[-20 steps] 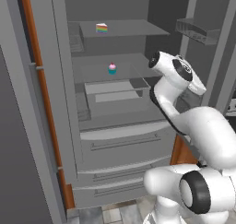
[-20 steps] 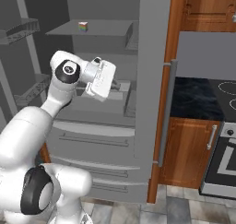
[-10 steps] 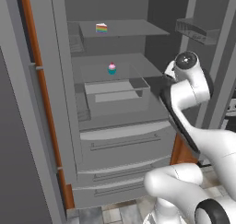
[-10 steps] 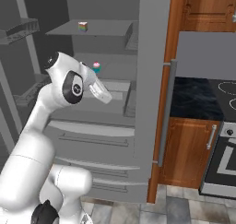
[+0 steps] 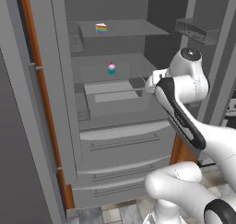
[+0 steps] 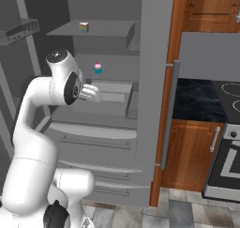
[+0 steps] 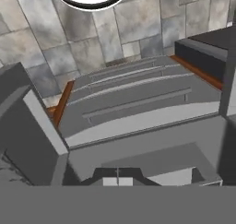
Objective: Take the cake and cupcake from the fridge and place them on the empty tray on the dining counter.
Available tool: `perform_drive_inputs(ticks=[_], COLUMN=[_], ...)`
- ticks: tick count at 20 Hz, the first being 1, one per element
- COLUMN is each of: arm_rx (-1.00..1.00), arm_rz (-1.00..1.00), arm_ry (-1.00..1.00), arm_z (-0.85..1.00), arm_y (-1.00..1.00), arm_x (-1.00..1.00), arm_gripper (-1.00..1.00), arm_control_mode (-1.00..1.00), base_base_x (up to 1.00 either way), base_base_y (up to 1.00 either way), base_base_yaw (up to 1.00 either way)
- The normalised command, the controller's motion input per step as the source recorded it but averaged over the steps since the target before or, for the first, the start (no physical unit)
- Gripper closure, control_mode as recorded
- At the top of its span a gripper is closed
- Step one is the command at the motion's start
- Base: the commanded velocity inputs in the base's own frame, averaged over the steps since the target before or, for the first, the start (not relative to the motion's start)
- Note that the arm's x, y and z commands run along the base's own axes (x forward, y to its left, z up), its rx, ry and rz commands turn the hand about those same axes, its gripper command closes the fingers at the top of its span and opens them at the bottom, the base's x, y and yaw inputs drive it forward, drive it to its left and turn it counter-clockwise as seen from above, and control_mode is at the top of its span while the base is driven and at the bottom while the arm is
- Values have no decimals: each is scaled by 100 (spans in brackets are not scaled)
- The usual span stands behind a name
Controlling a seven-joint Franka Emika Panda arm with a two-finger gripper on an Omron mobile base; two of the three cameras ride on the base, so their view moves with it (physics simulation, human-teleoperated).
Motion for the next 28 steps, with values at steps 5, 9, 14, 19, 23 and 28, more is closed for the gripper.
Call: perform_drive_inputs(ticks=[5,9,14,19,23,28], arm_rx=[-1,-1,-8,-12,-1,2], arm_rz=[24,15,3,0,0,0], arm_ry=[19,4,0,1,0,-4], arm_z=[-56,-69,-69,-57,-21,0], arm_y=[17,0,4,13,1,-1], arm_x=[0,-19,-36,-12,0,-4], arm_gripper=[100,100,100,100,100,100], arm_control_mode=[-100,-100,-100,-100,-100,-100], base_base_x=[0,0,0,0,0,0], base_base_y=[0,0,0,0,0,0], base_base_yaw=[0,0,0,0,0,0])
